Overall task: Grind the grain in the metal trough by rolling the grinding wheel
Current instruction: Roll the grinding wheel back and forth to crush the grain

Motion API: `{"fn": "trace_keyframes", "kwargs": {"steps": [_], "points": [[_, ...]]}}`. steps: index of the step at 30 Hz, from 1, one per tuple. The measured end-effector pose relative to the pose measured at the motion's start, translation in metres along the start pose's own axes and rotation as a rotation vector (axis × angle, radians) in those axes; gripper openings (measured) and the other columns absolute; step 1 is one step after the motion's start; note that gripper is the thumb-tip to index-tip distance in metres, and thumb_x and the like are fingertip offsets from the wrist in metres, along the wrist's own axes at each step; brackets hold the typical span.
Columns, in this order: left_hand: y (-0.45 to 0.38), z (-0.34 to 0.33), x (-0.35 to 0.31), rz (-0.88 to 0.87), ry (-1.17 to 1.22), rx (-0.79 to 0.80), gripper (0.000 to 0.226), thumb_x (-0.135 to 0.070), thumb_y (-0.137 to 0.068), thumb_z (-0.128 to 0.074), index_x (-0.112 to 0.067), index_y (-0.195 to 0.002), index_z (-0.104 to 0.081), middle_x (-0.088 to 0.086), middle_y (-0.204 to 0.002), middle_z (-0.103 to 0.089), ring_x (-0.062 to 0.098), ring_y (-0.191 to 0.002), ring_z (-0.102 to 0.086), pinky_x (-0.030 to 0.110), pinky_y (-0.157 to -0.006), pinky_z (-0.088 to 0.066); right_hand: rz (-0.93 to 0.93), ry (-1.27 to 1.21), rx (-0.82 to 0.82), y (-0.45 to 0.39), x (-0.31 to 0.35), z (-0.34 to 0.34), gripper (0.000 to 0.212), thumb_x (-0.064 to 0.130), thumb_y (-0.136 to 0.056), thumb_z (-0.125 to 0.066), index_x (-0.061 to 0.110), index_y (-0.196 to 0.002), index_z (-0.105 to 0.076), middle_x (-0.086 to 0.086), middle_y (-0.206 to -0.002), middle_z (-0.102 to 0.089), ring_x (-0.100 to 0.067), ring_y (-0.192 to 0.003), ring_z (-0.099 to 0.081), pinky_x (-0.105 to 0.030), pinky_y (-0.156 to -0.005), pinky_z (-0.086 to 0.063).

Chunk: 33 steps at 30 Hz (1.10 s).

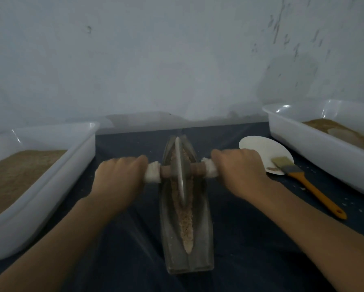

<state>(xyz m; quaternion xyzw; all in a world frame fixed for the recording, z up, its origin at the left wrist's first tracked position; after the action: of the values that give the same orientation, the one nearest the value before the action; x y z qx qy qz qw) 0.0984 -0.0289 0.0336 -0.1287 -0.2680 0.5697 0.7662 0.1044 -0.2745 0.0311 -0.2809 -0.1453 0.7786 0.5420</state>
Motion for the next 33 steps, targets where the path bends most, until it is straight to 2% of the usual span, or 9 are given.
{"fn": "trace_keyframes", "kwargs": {"steps": [6, 9, 12, 17, 24, 27, 29, 31, 33], "points": [[0.055, 0.057, 0.001, -0.228, 0.091, -0.066, 0.058, -0.023, -0.035, -0.085, -0.029, -0.064, -0.036, -0.013, -0.050, -0.037, 0.013, -0.036, -0.041, 0.018, -0.041, -0.023, 0.102, -0.126, -0.133, 0.061, 0.000, 0.051, 0.040, 0.019, -0.048, -0.080, 0.020, -0.067, -0.046, 0.003, -0.051, -0.045, -0.020, -0.038, -0.042, -0.026, -0.038, -0.034], [0.050, 0.046, 0.003, -0.194, 0.058, 0.000, 0.050, -0.025, -0.038, -0.085, -0.027, -0.064, -0.042, -0.009, -0.049, -0.043, 0.017, -0.037, -0.048, 0.022, -0.037, -0.031, 0.096, -0.136, -0.082, 0.055, -0.001, 0.042, 0.039, 0.020, -0.050, -0.080, 0.021, -0.066, -0.045, 0.004, -0.050, -0.045, -0.020, -0.038, -0.043, -0.031, -0.037, -0.037], [0.022, 0.011, 0.004, -0.049, 0.004, 0.033, 0.033, -0.030, -0.062, -0.076, -0.025, -0.071, -0.044, -0.005, -0.062, -0.056, 0.024, -0.053, -0.058, 0.029, -0.046, -0.041, 0.044, -0.042, -0.034, 0.024, -0.001, 0.020, 0.034, 0.023, -0.054, -0.081, 0.019, -0.069, -0.050, 0.000, -0.053, -0.053, -0.025, -0.041, -0.050, -0.027, -0.042, -0.027], [-0.024, -0.039, 0.018, 0.132, 0.106, 0.048, 0.023, -0.037, -0.081, -0.060, -0.026, -0.077, -0.041, -0.002, -0.076, -0.061, 0.028, -0.071, -0.062, 0.031, -0.057, -0.035, 0.018, 0.162, 0.022, -0.047, -0.004, -0.009, 0.021, 0.017, -0.073, -0.067, 0.020, -0.083, -0.048, 0.001, -0.075, -0.062, -0.024, -0.065, -0.059, -0.029, -0.048, -0.020], [0.009, -0.008, 0.011, 0.081, 0.093, 0.105, 0.025, -0.040, -0.076, -0.064, -0.028, -0.076, -0.041, -0.007, -0.070, -0.057, 0.021, -0.067, -0.060, 0.029, -0.055, -0.037, 0.056, 0.081, 0.068, -0.007, 0.003, 0.014, 0.023, 0.019, -0.073, -0.068, 0.020, -0.089, -0.050, 0.001, -0.077, -0.060, -0.023, -0.066, -0.059, -0.029, -0.049, -0.024], [0.039, 0.020, 0.009, -0.016, 0.093, 0.114, 0.038, -0.039, -0.064, -0.073, -0.031, -0.068, -0.036, -0.011, -0.059, -0.051, 0.013, -0.057, -0.058, 0.028, -0.049, -0.041, 0.076, 0.017, -0.059, 0.036, 0.008, 0.041, 0.031, 0.012, -0.050, -0.075, 0.019, -0.069, -0.052, 0.000, -0.055, -0.051, -0.022, -0.044, -0.048, -0.027, -0.044, -0.024], [0.050, 0.039, 0.007, -0.121, 0.125, -0.003, 0.059, -0.033, -0.043, -0.085, -0.033, -0.062, -0.029, -0.011, -0.048, -0.037, 0.015, -0.041, -0.052, 0.023, -0.038, -0.034, 0.068, -0.054, -0.072, 0.053, 0.005, 0.047, 0.039, 0.010, -0.040, -0.076, 0.019, -0.063, -0.047, 0.001, -0.049, -0.045, -0.021, -0.038, -0.042, -0.026, -0.040, -0.023], [0.048, 0.043, 0.004, -0.168, 0.080, -0.022, 0.067, -0.028, -0.033, -0.087, -0.034, -0.064, -0.027, -0.012, -0.047, -0.031, 0.016, -0.035, -0.048, 0.020, -0.037, -0.029, 0.051, -0.099, 0.025, 0.055, 0.002, 0.040, 0.041, 0.016, -0.045, -0.079, 0.022, -0.066, -0.045, 0.002, -0.052, -0.048, -0.021, -0.040, -0.046, -0.027, -0.038, -0.031], [0.036, 0.032, 0.002, -0.159, 0.036, -0.010, 0.059, -0.024, -0.037, -0.086, -0.030, -0.064, -0.033, -0.009, -0.049, -0.043, 0.020, -0.037, -0.051, 0.022, -0.037, -0.035, 0.008, -0.075, 0.106, 0.046, -0.001, 0.025, 0.034, 0.028, -0.063, -0.073, 0.025, -0.074, -0.042, 0.003, -0.063, -0.055, -0.021, -0.051, -0.054, -0.031, -0.045, -0.036]]}}
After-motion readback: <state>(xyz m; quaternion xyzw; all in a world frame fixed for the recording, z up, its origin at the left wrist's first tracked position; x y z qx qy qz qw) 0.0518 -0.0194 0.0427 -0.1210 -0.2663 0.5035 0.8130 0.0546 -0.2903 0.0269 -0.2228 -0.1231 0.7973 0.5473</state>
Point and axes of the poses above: each hand's wrist, its own y-axis away from the middle knuckle, its own z-axis out of the back of the hand, x = y × z, the point moved 3 cm from there along -y, towards the middle knuckle
